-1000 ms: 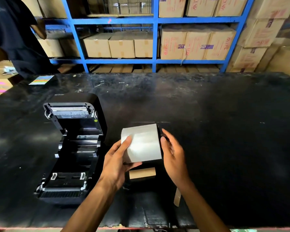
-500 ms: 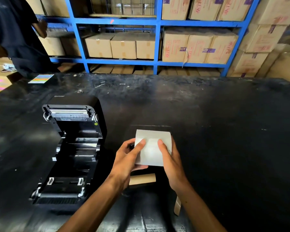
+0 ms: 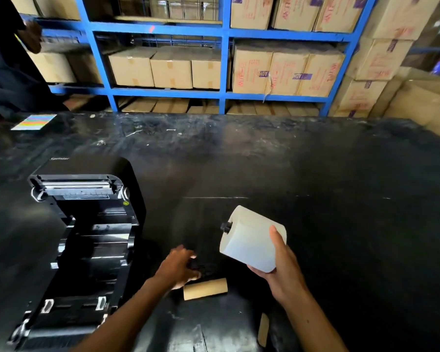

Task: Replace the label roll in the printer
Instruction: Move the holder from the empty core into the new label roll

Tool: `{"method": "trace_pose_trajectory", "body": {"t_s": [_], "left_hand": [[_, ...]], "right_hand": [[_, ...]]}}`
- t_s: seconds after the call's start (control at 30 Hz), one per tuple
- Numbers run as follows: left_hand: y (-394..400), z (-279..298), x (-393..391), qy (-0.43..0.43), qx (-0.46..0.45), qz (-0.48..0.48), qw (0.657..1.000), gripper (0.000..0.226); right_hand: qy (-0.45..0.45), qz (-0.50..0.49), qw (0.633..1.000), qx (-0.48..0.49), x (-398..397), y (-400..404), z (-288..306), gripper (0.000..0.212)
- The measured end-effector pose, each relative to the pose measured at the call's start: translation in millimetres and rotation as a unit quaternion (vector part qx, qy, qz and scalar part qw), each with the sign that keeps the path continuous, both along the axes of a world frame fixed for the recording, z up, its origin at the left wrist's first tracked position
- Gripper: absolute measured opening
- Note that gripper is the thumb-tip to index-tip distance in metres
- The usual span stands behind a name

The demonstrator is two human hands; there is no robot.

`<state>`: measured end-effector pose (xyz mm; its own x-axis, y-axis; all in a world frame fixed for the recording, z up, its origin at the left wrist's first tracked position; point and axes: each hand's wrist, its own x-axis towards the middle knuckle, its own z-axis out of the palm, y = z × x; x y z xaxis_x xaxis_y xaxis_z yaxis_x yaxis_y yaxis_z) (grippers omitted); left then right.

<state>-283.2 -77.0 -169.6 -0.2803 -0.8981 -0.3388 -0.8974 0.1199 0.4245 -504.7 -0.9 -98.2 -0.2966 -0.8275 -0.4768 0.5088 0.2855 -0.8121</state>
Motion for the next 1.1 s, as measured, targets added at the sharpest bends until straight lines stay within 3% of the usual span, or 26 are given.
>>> {"method": "trace_pose_trajectory", "body": {"t_s": [0.13, 0.27, 0.3, 0.37, 0.47, 0.57, 0.63, 0.7, 0.97, 1.1], "left_hand": [[-8, -13, 2, -0.056, -0.049, -0.086, 0.993, 0.047], [-9, -11, 0, -0.031, -0.063, -0.066, 0.995, 0.024], [-9, -8, -1, 0.007, -0.069, -0.032, 0.997, 0.018], [-7, -1, -1, 0.149, -0.083, 0.086, 0.982, 0.029], [1, 22, -8, 0.391, -0.113, 0.229, 0.885, 0.026], [8, 51, -21, 0.508, -0.13, 0.253, 0.813, 0.027], [12, 65, -28, 0.513, -0.159, 0.225, 0.813, 0.026], [22, 71, -32, 0.474, -0.194, 0.173, 0.841, 0.028], [56, 75, -22, 0.414, -0.238, 0.088, 0.874, 0.036], [71, 84, -14, 0.407, -0.3, 0.034, 0.862, 0.042]], "right_hand": [[-0.004, 0.009, 1.0, -0.008, 0, -2, 3, 0.034], [-0.016, 0.013, 1.0, -0.003, 4, -7, 8, 0.034], [-0.018, 0.013, 1.0, -0.003, 5, -8, 10, 0.033], [-0.016, 0.016, 1.0, -0.005, 6, -9, 11, 0.029], [0.0, 0.021, 1.0, -0.013, 7, -9, 10, 0.023], [0.01, 0.019, 1.0, -0.011, 10, -10, 10, 0.027], [0.007, 0.016, 1.0, -0.009, 13, -10, 11, 0.031], [0.003, 0.02, 1.0, -0.007, 16, -8, 12, 0.037], [-0.022, 0.038, 0.999, -0.024, 21, 5, 20, 0.05], [-0.022, 0.057, 0.997, -0.046, 27, 12, 27, 0.049]]}}
